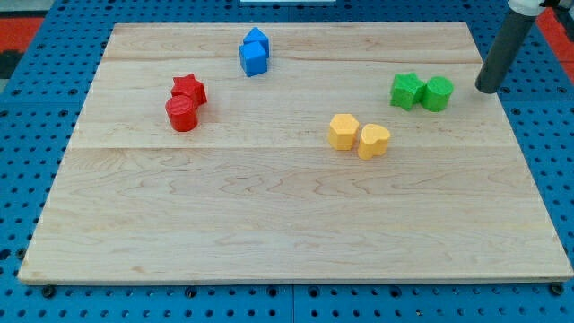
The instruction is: Push the arm left beside the cube
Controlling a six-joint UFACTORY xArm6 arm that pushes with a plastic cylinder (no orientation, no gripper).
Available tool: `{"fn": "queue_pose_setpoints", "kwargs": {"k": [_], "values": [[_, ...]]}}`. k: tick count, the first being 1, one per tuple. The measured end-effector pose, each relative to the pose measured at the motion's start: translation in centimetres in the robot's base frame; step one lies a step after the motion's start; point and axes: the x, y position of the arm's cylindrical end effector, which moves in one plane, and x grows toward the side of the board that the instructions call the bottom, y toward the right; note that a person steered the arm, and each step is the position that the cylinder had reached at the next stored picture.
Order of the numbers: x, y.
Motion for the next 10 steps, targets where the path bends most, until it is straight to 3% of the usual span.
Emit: {"fn": "queue_pose_setpoints", "kwargs": {"k": [2,3,5,7,9,10], "values": [[-1.1,0.0],[-5.8,-1.1],[-5.9,-12.0],[1.1,-24.9],[-2.4,-36.4],[-5.2,-37.5]]}}
